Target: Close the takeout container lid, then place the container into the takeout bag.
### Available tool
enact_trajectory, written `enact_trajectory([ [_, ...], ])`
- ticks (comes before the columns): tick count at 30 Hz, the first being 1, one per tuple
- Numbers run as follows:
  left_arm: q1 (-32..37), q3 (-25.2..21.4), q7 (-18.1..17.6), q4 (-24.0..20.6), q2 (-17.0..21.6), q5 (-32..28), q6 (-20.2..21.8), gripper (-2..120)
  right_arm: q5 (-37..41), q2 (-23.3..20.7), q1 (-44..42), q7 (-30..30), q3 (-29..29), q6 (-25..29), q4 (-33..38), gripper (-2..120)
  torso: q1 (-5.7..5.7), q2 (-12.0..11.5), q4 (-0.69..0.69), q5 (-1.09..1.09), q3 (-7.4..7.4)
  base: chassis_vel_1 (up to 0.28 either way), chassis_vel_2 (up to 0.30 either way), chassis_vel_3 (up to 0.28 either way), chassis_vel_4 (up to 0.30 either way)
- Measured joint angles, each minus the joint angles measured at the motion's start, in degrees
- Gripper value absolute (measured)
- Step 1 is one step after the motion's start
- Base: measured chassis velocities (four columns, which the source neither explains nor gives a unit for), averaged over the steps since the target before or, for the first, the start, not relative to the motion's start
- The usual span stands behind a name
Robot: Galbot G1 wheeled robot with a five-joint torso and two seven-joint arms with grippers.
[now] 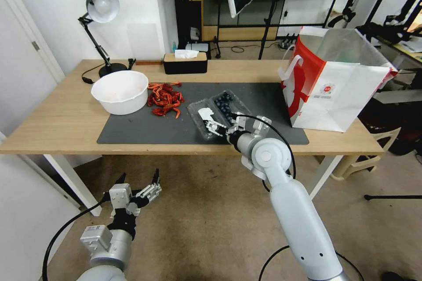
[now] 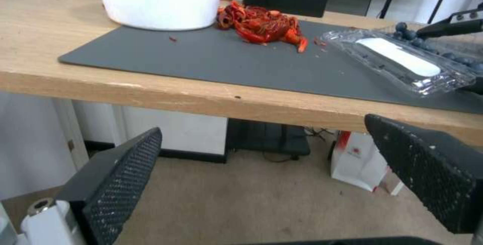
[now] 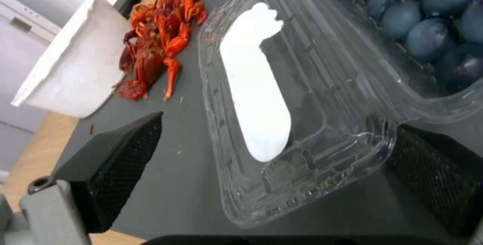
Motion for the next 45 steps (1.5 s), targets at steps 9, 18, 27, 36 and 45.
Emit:
enact_trajectory([
  [9, 0.8, 0.5, 0.0, 0.1, -0.9, 0.3, -1.5, 100, -2.9, 0.0, 0.1, -4.0, -0.8, 0.5, 0.8, 100, 0.00, 0.0, 0.02, 0.01, 0.01, 0.000, 0.000, 0.000, 0.000],
  [18, 1.2, -0.6, 0.4, -0.4, -0.6, 0.6, -1.5, 100, -4.3, 0.6, -0.5, -5.5, -2.3, 1.4, 3.2, 100, 0.00, 0.0, 0.01, 0.00, 0.01, 0.000, 0.000, 0.000, 0.000],
  [27, 0.5, -2.5, 1.4, 0.6, 1.5, 0.1, -1.8, 100, -4.6, 1.9, -0.2, -5.1, -4.2, 1.5, 2.9, 100, 0.00, 0.0, 0.01, 0.00, 0.00, 0.000, 0.000, 0.000, 0.000],
  [36, 0.4, -2.7, 1.4, 0.9, 1.8, -0.1, -2.1, 100, -4.5, 3.4, -0.2, -3.3, -5.5, 1.2, 2.5, 100, 0.00, 0.0, 0.01, 0.00, 0.00, 0.000, 0.000, 0.000, 0.000],
  [45, 0.2, -2.7, 1.5, 1.1, 1.9, -0.4, -2.8, 100, -5.4, 1.4, -3.8, -3.8, -4.4, 1.3, 8.0, 100, 0.01, 0.0, 0.01, 0.01, 0.00, 0.000, 0.000, 0.000, 0.000],
])
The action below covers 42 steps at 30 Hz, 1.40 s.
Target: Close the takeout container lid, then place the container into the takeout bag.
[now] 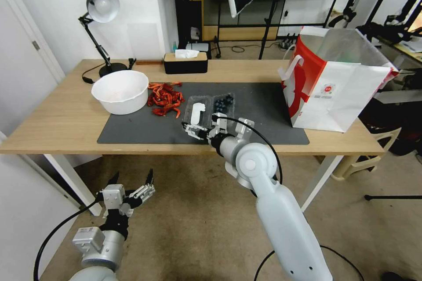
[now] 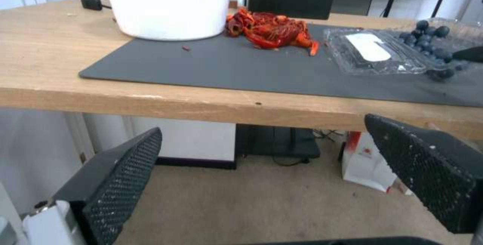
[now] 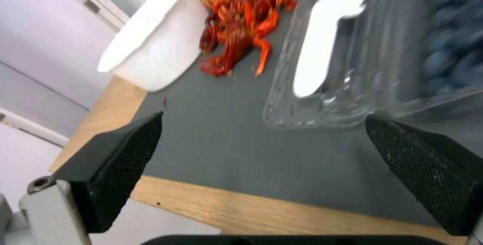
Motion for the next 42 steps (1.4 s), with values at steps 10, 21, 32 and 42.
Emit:
enact_trajectory([
  [10, -0.1, -0.1, 0.3, 0.1, 0.3, -0.4, -0.4, 100, -15.4, -8.1, -10.2, -10.7, 5.3, 6.5, 9.5, 100, 0.00, 0.0, 0.00, 0.01, 0.00, 0.000, 0.000, 0.000, 0.000],
  [21, -0.6, -0.9, 2.6, 2.0, 1.7, -2.1, -1.8, 100, -26.5, -14.8, -25.5, -17.7, 13.8, 23.2, 14.0, 100, -0.02, 0.0, -0.01, 0.00, 0.00, 0.000, 0.000, 0.000, 0.000],
  [32, -2.0, -1.4, 5.8, 4.7, 3.4, -2.8, -3.7, 100, -33.7, -14.6, -32.7, -21.1, 16.5, 37.5, 12.4, 100, -0.01, 0.0, -0.01, -0.01, 0.00, 0.000, 0.000, 0.000, 0.000],
  [42, -3.2, -2.0, 8.7, 7.1, 4.7, -4.6, -5.8, 100, -38.5, -12.1, -35.9, -23.8, 14.7, 42.6, 11.1, 100, -0.01, 0.0, 0.00, -0.01, 0.00, 0.000, 0.000, 0.000, 0.000],
])
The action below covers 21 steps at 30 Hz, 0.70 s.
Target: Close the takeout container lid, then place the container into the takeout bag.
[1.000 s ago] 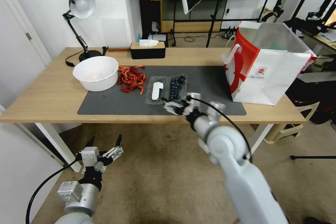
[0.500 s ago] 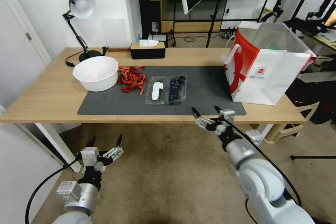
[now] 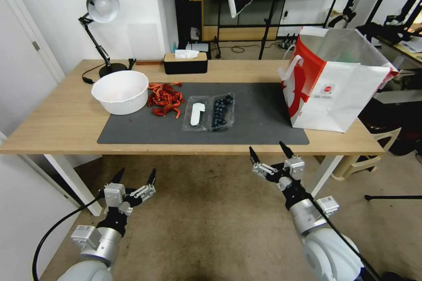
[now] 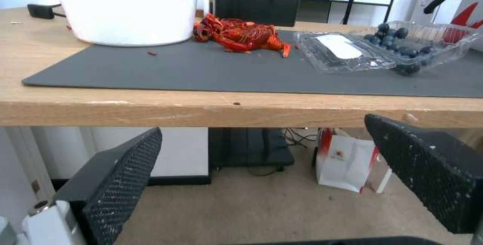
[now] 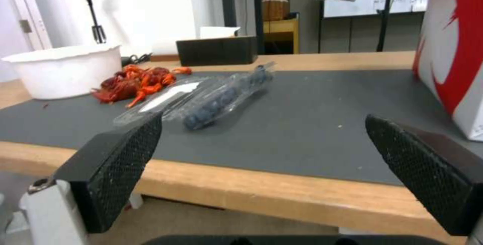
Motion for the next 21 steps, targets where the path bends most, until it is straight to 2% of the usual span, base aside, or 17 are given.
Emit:
enact_trajectory([
  [13, -0.6, 0.6, -0.2, 0.2, 0.0, -0.6, 0.0, 100, -2.6, 1.2, -1.2, -0.2, -1.1, 1.0, -0.1, 100, 0.00, 0.0, 0.01, 0.00, 0.00, 0.000, 0.000, 0.000, 0.000],
  [16, -1.2, 1.4, -0.5, 0.2, 0.6, -2.4, 0.9, 100, -3.1, 1.2, -1.9, -0.4, -0.9, 1.3, 0.2, 100, 0.00, 0.0, 0.01, 0.00, 0.00, 0.000, 0.000, 0.000, 0.000],
  [18, -2.7, 2.6, -1.1, 0.1, 1.7, -5.2, 3.3, 100, -3.5, 1.3, -2.8, -0.5, -0.8, 1.5, 0.7, 100, 0.00, 0.0, 0.00, 0.01, 0.00, 0.000, 0.000, 0.000, 0.000],
  [20, -2.8, 2.6, -1.1, 0.1, 1.8, -5.3, 3.4, 100, -3.5, 1.3, -2.8, -0.5, -0.7, 1.5, 0.7, 100, 0.00, 0.0, 0.00, 0.01, 0.00, 0.000, 0.000, 0.000, 0.000],
  [21, -4.4, 3.5, -1.3, -0.1, 2.9, -8.0, 5.4, 100, -3.7, 1.4, -3.5, -0.6, -0.5, 1.7, 1.0, 100, 0.00, 0.0, 0.00, 0.00, 0.00, 0.000, 0.000, 0.000, 0.000],
])
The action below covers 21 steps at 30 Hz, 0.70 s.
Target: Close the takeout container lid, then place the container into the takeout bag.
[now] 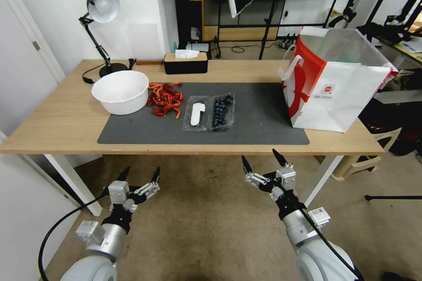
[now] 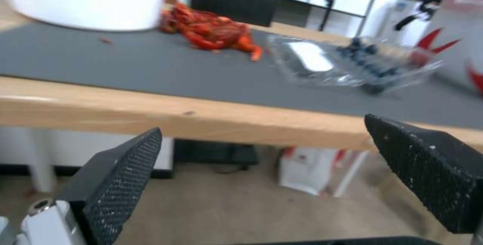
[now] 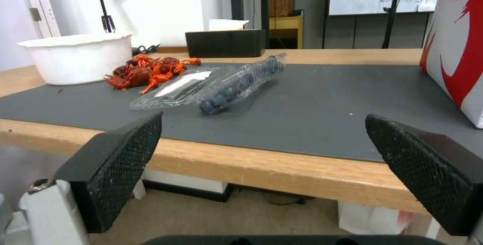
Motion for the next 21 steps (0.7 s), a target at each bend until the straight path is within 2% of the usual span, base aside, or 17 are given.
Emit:
enact_trajectory([
  [4, -2.2, 1.5, -0.6, -0.7, 1.6, -5.1, 3.5, 100, -0.4, 0.0, -1.1, -0.3, 0.4, 0.1, 0.6, 100, 0.00, 0.0, -0.01, 0.00, 0.00, 0.000, 0.000, 0.000, 0.000],
  [6, -3.8, 2.8, -0.7, -2.0, 2.8, -11.0, 7.1, 100, -0.8, 0.0, -2.1, -0.6, 0.5, 0.3, 1.2, 100, 0.00, 0.0, 0.00, 0.01, 0.00, 0.000, 0.000, 0.000, 0.000],
  [7, -3.8, 2.8, -0.7, -2.0, 2.8, -11.0, 7.1, 100, -0.8, 0.0, -2.1, -0.6, 0.5, 0.3, 1.2, 100, 0.00, 0.0, 0.00, 0.01, 0.00, 0.000, 0.000, 0.000, 0.000],
  [9, -5.9, 3.4, -0.8, -3.7, 4.1, -21.5, 12.3, 100, -1.2, -0.1, -2.2, -1.1, 0.5, 0.3, 1.3, 100, 0.00, 0.0, 0.00, 0.00, 0.00, 0.000, 0.000, 0.000, 0.000],
  [10, -5.9, 3.4, -0.8, -3.7, 4.1, -21.5, 12.3, 100, -1.2, -0.1, -2.2, -1.1, 0.5, 0.3, 1.3, 100, 0.00, 0.0, 0.00, 0.00, 0.00, 0.000, 0.000, 0.000, 0.000],
  [12, -7.8, 3.4, -2.2, -4.8, 4.7, -28.7, 16.7, 100, -1.7, -0.6, -1.5, -1.3, -0.1, 0.3, 0.8, 100, 0.00, 0.0, 0.00, 0.01, 0.00, 0.000, 0.000, 0.000, 0.000],
  [13, -8.6, 3.4, -3.0, -5.0, 4.7, -31.7, 17.8, 100, -1.7, -0.8, -1.2, -1.3, -0.5, 0.3, 0.6, 100, 0.00, 0.0, 0.00, 0.00, 0.00, 0.000, 0.000, 0.000, 0.000],
  [14, -8.6, 3.4, -3.0, -5.0, 4.7, -31.7, 17.8, 100, -1.7, -0.8, -1.2, -1.3, -0.5, 0.3, 0.6, 100, 0.00, 0.0, 0.00, 0.00, 0.00, 0.000, 0.000, 0.000, 0.000],
  [17, -11.1, 3.4, -6.2, -5.8, 4.7, -42.6, 21.8, 100, -1.9, -1.3, 0.1, -1.3, -2.0, -0.1, -0.3, 100, 0.00, 0.0, 0.01, 0.00, 0.00, 0.000, 0.000, 0.000, 0.000],
  [18, -11.1, 3.4, -6.2, -5.8, 4.7, -42.6, 21.8, 100, -1.9, -1.3, 0.1, -1.3, -2.0, -0.1, -0.3, 100, 0.00, 0.0, 0.01, 0.00, 0.00, 0.000, 0.000, 0.000, 0.000],
  [20, -13.2, 3.9, -8.1, -5.5, 4.7, -47.5, 23.7, 100, -2.1, -1.6, 0.6, -1.3, -2.8, -0.2, -1.1, 100, 0.00, 0.0, 0.00, 0.00, 0.00, 0.000, 0.000, 0.000, 0.000],
  [21, -13.2, 3.9, -8.1, -5.5, 4.7, -47.5, 23.7, 100, -2.1, -1.6, 0.6, -1.3, -2.8, -0.2, -1.1, 100, 0.00, 0.0, 0.00, 0.00, 0.00, 0.000, 0.000, 0.000, 0.000],
])
